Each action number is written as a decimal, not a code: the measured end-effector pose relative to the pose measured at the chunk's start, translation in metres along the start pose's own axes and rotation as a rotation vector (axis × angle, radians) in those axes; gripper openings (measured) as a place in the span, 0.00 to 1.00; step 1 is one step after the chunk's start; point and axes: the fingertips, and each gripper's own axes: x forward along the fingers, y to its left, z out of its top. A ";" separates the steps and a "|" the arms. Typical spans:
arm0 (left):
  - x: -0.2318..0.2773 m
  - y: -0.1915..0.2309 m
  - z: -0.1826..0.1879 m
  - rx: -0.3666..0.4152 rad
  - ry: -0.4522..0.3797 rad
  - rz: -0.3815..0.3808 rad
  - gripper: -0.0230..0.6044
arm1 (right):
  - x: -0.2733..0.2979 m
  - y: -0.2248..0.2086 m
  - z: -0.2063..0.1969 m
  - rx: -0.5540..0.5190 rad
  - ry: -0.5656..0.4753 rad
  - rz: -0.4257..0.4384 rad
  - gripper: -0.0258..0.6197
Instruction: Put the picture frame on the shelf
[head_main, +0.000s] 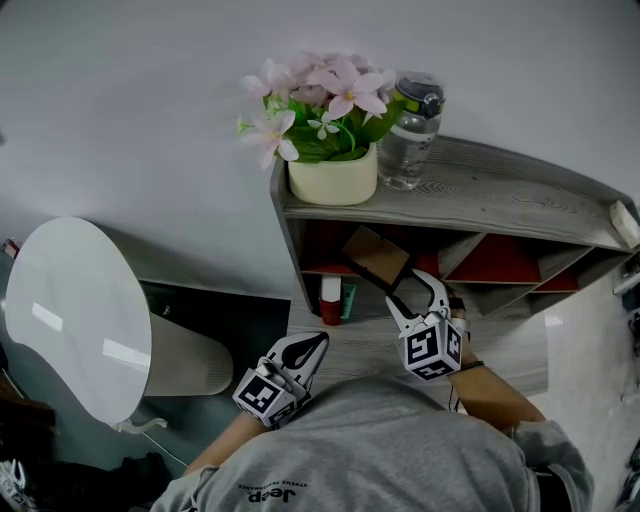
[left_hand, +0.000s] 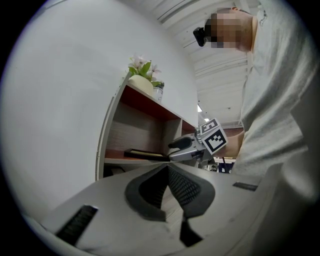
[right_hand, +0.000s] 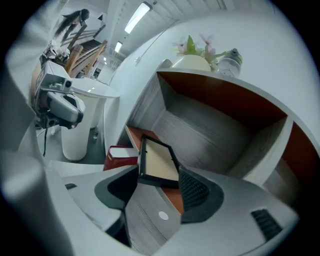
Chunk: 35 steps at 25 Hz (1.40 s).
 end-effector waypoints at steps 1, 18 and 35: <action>0.000 -0.001 -0.001 0.000 0.004 -0.003 0.05 | 0.000 -0.005 -0.003 0.004 0.010 -0.020 0.47; -0.006 -0.001 0.002 -0.017 0.006 0.009 0.05 | 0.016 -0.017 0.020 -0.039 -0.007 -0.080 0.35; -0.004 0.002 0.004 -0.005 -0.024 0.004 0.05 | 0.023 -0.031 0.024 -0.004 -0.021 -0.093 0.27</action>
